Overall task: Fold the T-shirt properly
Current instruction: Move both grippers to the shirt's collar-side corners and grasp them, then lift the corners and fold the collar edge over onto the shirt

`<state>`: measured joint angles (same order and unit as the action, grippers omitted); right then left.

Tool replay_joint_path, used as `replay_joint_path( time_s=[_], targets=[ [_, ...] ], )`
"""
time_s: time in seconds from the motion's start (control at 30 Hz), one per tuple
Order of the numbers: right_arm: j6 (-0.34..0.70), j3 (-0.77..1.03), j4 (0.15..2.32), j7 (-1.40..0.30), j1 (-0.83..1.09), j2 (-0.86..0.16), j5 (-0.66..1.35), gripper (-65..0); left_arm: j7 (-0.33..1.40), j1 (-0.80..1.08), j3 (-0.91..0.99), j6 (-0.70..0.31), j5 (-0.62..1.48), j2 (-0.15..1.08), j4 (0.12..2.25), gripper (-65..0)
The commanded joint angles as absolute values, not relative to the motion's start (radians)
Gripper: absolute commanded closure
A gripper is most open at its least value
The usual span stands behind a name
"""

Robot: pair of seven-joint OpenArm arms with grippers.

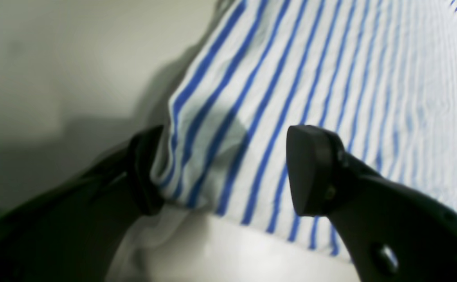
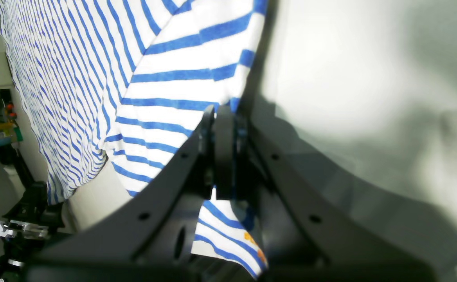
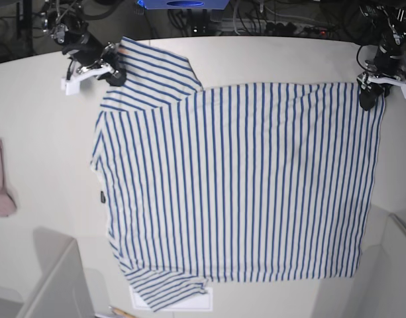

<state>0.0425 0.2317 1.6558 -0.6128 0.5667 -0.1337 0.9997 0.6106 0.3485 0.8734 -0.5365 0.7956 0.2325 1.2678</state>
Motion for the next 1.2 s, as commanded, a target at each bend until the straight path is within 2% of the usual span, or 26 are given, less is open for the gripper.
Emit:
replay_joint_path(
  time_s=[0.0, 0.2, 0.27, 0.33, 0.43, 0.47, 0.67, 0.93, 1.17],
  targets=[
    [-0.004, 0.232, 1.649, -0.664, 0.588, -0.137, 0.943, 0.0, 0.662, 0.351, 0.874, -0.526, 0.763, 0.236, 1.257, -43.4],
    [-0.004, 0.232, 1.647, -0.664, 0.588, -0.139, 0.943, 0.0, 0.661, 0.343, 0.874, -0.526, 0.760, 0.237, 1.248, -43.1],
    [-0.004, 0.232, 1.647, -0.664, 0.587, -0.139, 0.943, 0.0, 0.661, 0.340, 0.874, -0.526, 0.760, 0.239, 1.248, -39.8],
    [-0.004, 0.232, 1.647, -0.664, 0.587, -0.139, 0.943, 0.0, 0.661, 0.338, 0.874, -0.526, 0.760, 0.242, 1.248, -28.0],
    [-0.004, 0.234, 1.647, -0.664, 0.587, -0.139, 0.943, 0.0, 0.661, 0.337, 0.868, -0.526, 0.760, 0.243, 1.251, -3.6],
    [-0.004, 0.234, 1.647, -0.664, 0.587, -0.139, 0.943, 0.0, 0.662, 0.337, 0.866, -0.526, 0.759, 0.243, 1.256, 0.0],
    [-0.004, 0.242, 1.659, -0.662, 0.607, -0.139, 0.943, 0.0, 0.665, 0.366, 0.866, -0.526, 0.748, 0.259, 1.282, 0.0],
    [-0.004, 0.288, 1.773, -0.662, 0.673, -0.131, 0.943, 0.0, 0.661, 0.415, 0.869, -0.532, 0.599, 0.255, 1.388, 0.0],
    [-0.004, 0.286, 1.851, -0.665, 0.727, -0.131, 0.943, 0.0, 0.661, 0.496, 0.874, -0.532, 0.601, 0.248, 1.466, 0.0]
  ],
)
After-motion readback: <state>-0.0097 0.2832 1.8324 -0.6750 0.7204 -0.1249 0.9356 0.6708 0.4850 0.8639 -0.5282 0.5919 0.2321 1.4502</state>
